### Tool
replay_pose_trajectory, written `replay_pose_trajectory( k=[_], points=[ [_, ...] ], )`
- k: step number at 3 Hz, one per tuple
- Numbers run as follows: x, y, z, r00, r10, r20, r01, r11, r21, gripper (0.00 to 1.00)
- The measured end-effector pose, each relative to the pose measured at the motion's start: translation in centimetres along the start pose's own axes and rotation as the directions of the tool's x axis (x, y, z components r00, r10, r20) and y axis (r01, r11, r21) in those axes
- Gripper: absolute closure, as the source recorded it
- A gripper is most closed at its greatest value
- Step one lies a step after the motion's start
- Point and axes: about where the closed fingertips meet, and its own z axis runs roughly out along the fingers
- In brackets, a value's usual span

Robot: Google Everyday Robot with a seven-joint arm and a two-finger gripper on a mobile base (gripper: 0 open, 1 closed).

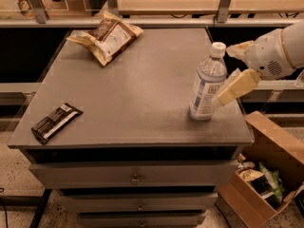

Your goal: Move blue plastic bottle near brown chip bag

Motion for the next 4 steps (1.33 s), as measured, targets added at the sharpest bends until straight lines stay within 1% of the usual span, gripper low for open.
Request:
replay_pose_trajectory(
  k=[1,2,3,4],
  points=[
    [-1.1,1.4,2.0,1.0,0.006,0.02,-0.003,0.9934,-0.115,0.17],
    [-2.0,3.0,3.0,0.999,0.001,0.038,0.008,0.9764,-0.216,0.41],
    [-2.5,4.1,3.5,0.998,0.005,0.061,0.012,0.961,-0.276,0.64],
    [-2.6,4.2,3.6,0.998,0.003,0.062,0.015,0.96,-0.28,0.89]
  ],
)
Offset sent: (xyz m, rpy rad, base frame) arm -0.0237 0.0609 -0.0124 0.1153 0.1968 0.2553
